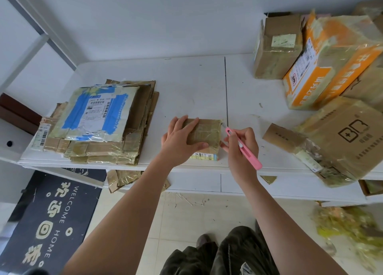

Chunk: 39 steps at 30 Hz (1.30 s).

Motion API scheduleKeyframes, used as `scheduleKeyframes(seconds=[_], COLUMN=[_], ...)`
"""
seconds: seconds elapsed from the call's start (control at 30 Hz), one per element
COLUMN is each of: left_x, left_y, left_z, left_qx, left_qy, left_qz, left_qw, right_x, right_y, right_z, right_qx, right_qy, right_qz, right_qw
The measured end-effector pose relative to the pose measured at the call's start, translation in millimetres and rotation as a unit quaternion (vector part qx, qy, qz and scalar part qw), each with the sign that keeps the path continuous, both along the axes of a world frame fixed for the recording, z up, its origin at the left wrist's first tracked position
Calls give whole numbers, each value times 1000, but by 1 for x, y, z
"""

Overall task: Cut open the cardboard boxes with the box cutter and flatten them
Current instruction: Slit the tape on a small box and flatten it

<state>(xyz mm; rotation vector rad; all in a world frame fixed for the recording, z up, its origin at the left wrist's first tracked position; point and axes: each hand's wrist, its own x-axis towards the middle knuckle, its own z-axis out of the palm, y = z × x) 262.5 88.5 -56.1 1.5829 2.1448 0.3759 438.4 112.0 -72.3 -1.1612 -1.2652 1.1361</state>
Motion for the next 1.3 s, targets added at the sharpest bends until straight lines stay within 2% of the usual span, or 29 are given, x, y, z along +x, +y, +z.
scheduleKeyframes(seconds=[0.47, 0.73, 1.03, 1.3], left_x=[0, -1, -1, -2], left_y=[0, -1, -1, 0], left_z=[0, 2, 2, 3], left_qx=[-4, -10, -12, -18], left_qy=[5, -1, -1, -2], left_qz=[4, 16, 12, 10], left_qw=[1000, 1000, 1000, 1000], right_x=[1, 6, 15, 24], right_y=[1, -5, -9, -12], right_z=[6, 6, 14, 15], right_qx=[-17, 46, 128, 144], right_qy=[14, -21, -89, -129], right_qz=[10, 68, 91, 135], right_qw=[1000, 996, 984, 972])
